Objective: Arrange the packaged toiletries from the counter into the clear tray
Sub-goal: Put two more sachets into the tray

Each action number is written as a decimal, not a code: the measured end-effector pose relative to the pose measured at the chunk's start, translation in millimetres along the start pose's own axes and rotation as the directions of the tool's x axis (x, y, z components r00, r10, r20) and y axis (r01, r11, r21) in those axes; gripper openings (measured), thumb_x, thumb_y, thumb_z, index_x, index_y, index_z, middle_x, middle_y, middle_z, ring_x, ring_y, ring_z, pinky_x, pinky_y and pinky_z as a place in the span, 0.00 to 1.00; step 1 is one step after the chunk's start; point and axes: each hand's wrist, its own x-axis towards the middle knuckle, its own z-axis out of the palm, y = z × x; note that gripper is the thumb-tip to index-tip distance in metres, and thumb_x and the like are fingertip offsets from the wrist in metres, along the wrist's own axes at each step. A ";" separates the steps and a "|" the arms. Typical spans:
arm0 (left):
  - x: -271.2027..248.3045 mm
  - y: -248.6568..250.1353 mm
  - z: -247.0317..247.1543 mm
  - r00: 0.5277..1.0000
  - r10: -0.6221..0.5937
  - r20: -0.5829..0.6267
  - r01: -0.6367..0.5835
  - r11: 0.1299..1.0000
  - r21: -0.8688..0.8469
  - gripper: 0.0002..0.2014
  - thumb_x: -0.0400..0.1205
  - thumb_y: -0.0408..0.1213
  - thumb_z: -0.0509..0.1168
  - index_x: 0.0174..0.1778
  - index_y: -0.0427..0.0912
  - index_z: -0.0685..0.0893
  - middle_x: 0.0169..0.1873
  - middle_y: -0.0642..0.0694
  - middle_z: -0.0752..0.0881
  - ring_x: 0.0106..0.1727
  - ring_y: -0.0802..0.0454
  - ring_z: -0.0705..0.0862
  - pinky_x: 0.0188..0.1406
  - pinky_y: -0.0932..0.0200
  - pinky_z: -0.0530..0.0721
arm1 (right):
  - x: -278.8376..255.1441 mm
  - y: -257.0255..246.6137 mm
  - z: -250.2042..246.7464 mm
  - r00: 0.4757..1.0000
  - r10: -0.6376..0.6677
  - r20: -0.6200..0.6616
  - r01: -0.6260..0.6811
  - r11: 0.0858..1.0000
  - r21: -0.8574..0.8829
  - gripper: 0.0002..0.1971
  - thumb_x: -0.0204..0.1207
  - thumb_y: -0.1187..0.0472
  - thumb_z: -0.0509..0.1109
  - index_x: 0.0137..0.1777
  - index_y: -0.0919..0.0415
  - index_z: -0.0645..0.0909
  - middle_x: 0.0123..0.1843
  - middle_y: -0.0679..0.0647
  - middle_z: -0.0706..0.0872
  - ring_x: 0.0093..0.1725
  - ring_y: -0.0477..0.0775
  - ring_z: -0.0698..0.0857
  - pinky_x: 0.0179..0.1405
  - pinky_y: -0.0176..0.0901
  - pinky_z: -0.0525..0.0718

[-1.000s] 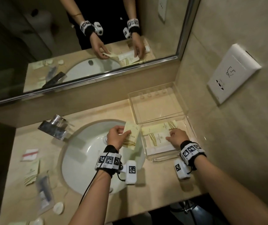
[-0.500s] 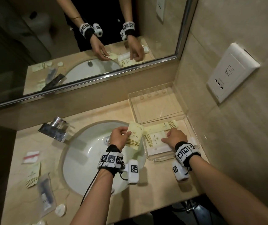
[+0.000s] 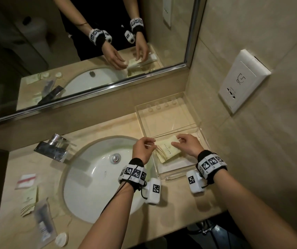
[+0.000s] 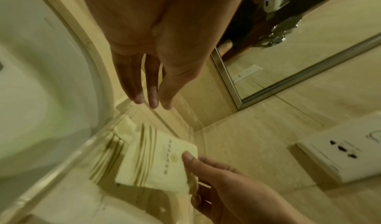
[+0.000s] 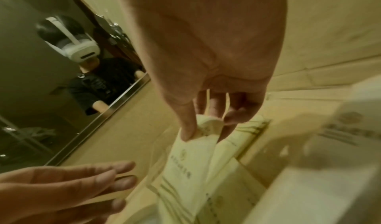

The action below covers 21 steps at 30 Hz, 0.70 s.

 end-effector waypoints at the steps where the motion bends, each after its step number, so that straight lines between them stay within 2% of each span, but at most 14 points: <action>1: -1.3 -2.1 0.4 1.000 0.010 -0.027 -0.009 0.999 0.044 0.07 0.77 0.28 0.70 0.50 0.39 0.87 0.42 0.46 0.87 0.41 0.51 0.84 0.40 0.69 0.81 | 0.4 5.9 -1.5 0.999 0.050 -0.010 -0.051 0.999 -0.018 0.23 0.75 0.55 0.76 0.68 0.63 0.80 0.57 0.54 0.84 0.57 0.52 0.82 0.51 0.34 0.76; 3: -3.8 -6.8 0.9 0.999 0.045 -0.030 -0.041 0.991 0.127 0.07 0.79 0.28 0.67 0.48 0.40 0.88 0.45 0.46 0.89 0.44 0.50 0.85 0.41 0.66 0.79 | 1.4 18.3 -0.3 0.993 0.117 -0.012 -0.117 0.992 -0.036 0.27 0.75 0.54 0.76 0.71 0.65 0.78 0.66 0.59 0.84 0.64 0.57 0.82 0.61 0.41 0.76; 5: -7.5 -10.9 2.9 0.999 0.051 0.007 -0.051 0.979 0.197 0.08 0.81 0.29 0.65 0.47 0.42 0.89 0.50 0.47 0.90 0.48 0.50 0.85 0.49 0.62 0.80 | 3.9 27.2 5.3 0.985 0.170 -0.024 -0.170 0.985 -0.006 0.28 0.75 0.55 0.76 0.72 0.65 0.77 0.69 0.61 0.83 0.68 0.59 0.81 0.66 0.44 0.76; 8: -11.5 -20.9 6.4 0.999 0.019 0.033 -0.027 0.957 0.289 0.11 0.82 0.30 0.63 0.46 0.49 0.89 0.55 0.49 0.89 0.55 0.48 0.85 0.61 0.53 0.82 | 6.4 31.9 16.0 0.980 0.193 -0.051 -0.194 0.981 -0.018 0.27 0.74 0.57 0.77 0.70 0.66 0.78 0.68 0.62 0.83 0.66 0.62 0.82 0.69 0.50 0.79; 11: -13.8 -29.1 7.0 0.997 0.019 0.070 -0.042 0.937 0.345 0.12 0.82 0.31 0.63 0.48 0.52 0.89 0.60 0.50 0.87 0.61 0.47 0.83 0.66 0.48 0.80 | 6.8 30.4 23.1 0.984 0.168 -0.055 -0.172 0.981 -0.093 0.26 0.74 0.58 0.77 0.70 0.66 0.79 0.67 0.63 0.84 0.66 0.62 0.82 0.68 0.50 0.80; 16: -16.6 -36.0 9.1 0.990 0.048 0.133 -0.104 0.888 0.448 0.14 0.83 0.30 0.60 0.55 0.51 0.88 0.64 0.50 0.84 0.67 0.49 0.80 0.69 0.54 0.76 | 9.3 30.4 29.2 0.988 0.137 -0.065 -0.145 0.980 -0.139 0.24 0.73 0.59 0.78 0.67 0.66 0.82 0.62 0.62 0.86 0.61 0.61 0.84 0.65 0.50 0.81; 19: -17.4 -39.9 12.3 0.982 0.075 0.173 -0.150 0.864 0.481 0.17 0.83 0.28 0.59 0.58 0.52 0.87 0.65 0.51 0.84 0.68 0.49 0.79 0.70 0.53 0.76 | 10.1 28.4 31.8 0.980 0.164 -0.109 -0.174 0.981 -0.085 0.17 0.68 0.61 0.81 0.55 0.62 0.82 0.51 0.58 0.86 0.54 0.59 0.85 0.62 0.53 0.84; 21: -18.0 -40.5 14.7 0.970 0.108 0.218 -0.210 0.827 0.522 0.19 0.83 0.27 0.59 0.62 0.50 0.86 0.68 0.52 0.82 0.69 0.47 0.77 0.71 0.53 0.74 | 9.8 26.3 34.3 0.974 0.182 -0.133 -0.190 0.981 -0.047 0.18 0.65 0.62 0.84 0.48 0.61 0.79 0.46 0.56 0.84 0.52 0.59 0.85 0.58 0.56 0.85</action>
